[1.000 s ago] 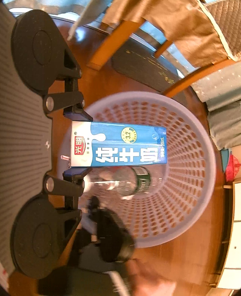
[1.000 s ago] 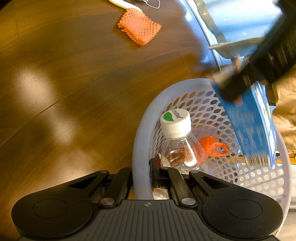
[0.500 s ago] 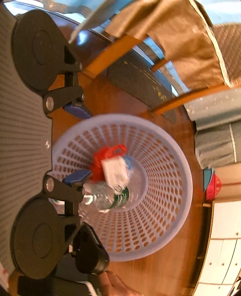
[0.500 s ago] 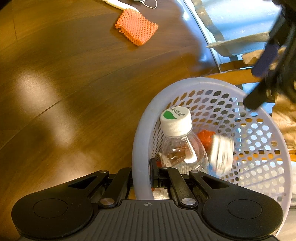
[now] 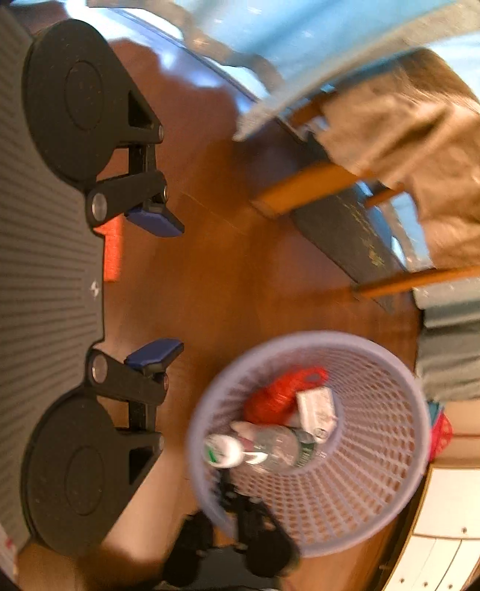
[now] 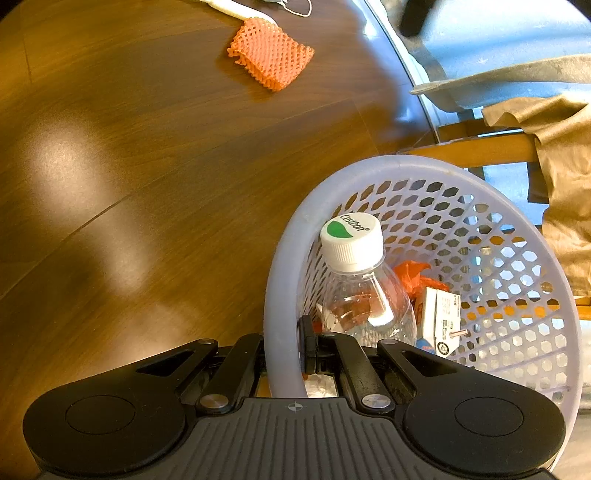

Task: Collect trash
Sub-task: 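Move the open left tool down toward the beige paper wrapper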

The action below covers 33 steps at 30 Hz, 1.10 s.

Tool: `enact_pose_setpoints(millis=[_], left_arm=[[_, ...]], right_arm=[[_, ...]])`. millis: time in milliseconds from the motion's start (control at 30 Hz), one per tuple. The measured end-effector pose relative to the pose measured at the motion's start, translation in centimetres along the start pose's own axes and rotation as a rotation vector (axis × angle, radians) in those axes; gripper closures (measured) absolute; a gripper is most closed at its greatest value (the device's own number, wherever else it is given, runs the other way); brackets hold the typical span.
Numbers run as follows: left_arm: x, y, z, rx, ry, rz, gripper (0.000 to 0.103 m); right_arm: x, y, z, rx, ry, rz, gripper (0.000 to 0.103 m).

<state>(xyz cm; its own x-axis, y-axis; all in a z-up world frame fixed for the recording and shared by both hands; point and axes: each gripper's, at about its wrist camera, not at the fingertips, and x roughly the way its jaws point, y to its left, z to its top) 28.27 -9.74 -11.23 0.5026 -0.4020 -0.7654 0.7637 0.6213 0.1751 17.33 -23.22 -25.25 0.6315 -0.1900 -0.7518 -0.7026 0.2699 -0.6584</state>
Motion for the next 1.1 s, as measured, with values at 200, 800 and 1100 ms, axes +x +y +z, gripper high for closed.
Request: enact_pose_setpoints(millis=[200, 800, 1100], left_arm=[[-0.5, 1.7, -4.4, -0.062, 0.068, 0.043, 0.046], [-1.9, 3.8, -12.7, -0.138, 0.183, 0.139, 0.032], [-2.8, 5.0, -17.1, -0.181, 0.225, 0.183, 0.018]], right_arm=[[-0.1, 0.1, 0.0, -0.005, 0.003, 0.001, 0.103], [-0.3, 0.1, 0.0, -0.023, 0.018, -0.002, 0.103], [-0.4, 0.2, 0.3, -0.024, 0.024, -0.004, 0.103]])
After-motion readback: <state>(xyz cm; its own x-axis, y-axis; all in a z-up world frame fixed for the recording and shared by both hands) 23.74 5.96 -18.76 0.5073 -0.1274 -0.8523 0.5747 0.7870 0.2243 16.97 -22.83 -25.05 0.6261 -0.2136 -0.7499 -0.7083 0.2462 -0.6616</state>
